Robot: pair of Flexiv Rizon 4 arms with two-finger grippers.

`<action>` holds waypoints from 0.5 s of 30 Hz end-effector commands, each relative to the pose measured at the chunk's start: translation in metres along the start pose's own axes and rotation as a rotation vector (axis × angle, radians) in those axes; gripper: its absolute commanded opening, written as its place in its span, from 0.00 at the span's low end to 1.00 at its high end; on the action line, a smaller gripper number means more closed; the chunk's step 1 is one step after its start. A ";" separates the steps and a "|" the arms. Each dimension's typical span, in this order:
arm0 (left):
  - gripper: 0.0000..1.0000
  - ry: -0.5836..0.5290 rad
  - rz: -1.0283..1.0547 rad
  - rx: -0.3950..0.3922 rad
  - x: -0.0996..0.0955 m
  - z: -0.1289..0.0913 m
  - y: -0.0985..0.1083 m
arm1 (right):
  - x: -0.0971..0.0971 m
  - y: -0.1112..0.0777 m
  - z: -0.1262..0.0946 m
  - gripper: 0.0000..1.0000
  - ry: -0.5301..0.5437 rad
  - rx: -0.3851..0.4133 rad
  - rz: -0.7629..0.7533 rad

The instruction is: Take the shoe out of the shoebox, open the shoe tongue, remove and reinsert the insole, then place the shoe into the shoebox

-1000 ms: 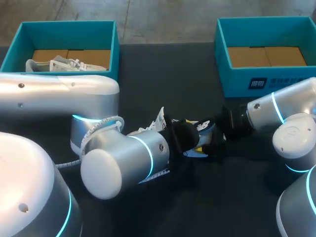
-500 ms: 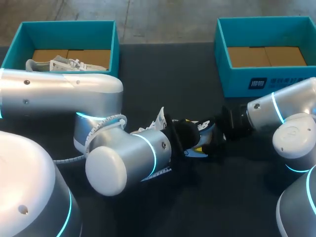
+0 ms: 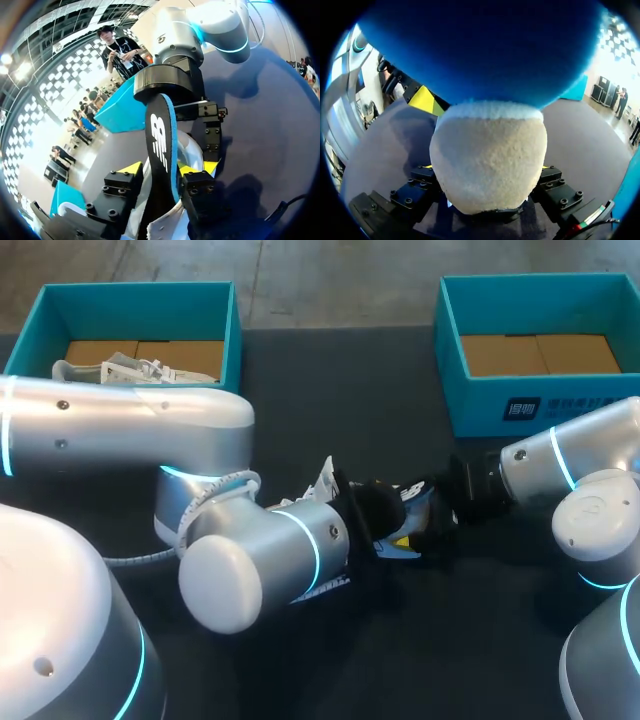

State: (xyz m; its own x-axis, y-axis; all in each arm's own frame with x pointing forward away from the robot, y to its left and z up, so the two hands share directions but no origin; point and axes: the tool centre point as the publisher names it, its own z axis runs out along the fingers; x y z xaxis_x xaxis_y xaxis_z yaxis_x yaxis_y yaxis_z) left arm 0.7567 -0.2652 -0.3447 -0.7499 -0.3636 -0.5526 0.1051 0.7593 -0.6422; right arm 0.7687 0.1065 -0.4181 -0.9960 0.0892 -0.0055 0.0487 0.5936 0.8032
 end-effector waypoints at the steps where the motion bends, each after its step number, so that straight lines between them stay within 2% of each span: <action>1: 0.15 0.004 -0.001 0.001 0.002 0.004 0.001 | -0.002 0.000 0.002 0.00 -0.001 0.003 0.001; 2: 0.00 0.004 -0.002 0.002 0.002 0.004 0.001 | -0.002 0.000 0.002 0.00 -0.001 0.003 0.001; 9: 0.00 0.030 -0.022 0.014 0.001 0.002 -0.001 | -0.002 0.000 0.002 0.00 -0.001 0.003 0.001; 15: 0.00 0.065 -0.048 0.066 -0.003 -0.008 -0.018 | -0.002 0.000 0.002 0.00 -0.001 0.003 0.001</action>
State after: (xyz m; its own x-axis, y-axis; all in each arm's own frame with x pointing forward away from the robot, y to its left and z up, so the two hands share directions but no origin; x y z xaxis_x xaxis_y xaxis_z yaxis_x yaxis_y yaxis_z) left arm 0.7499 -0.2784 -0.3366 -0.7850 -0.3691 -0.4976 0.1086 0.7088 -0.6970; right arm 0.7693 0.1059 -0.4178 -0.9959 0.0898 -0.0056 0.0490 0.5934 0.8034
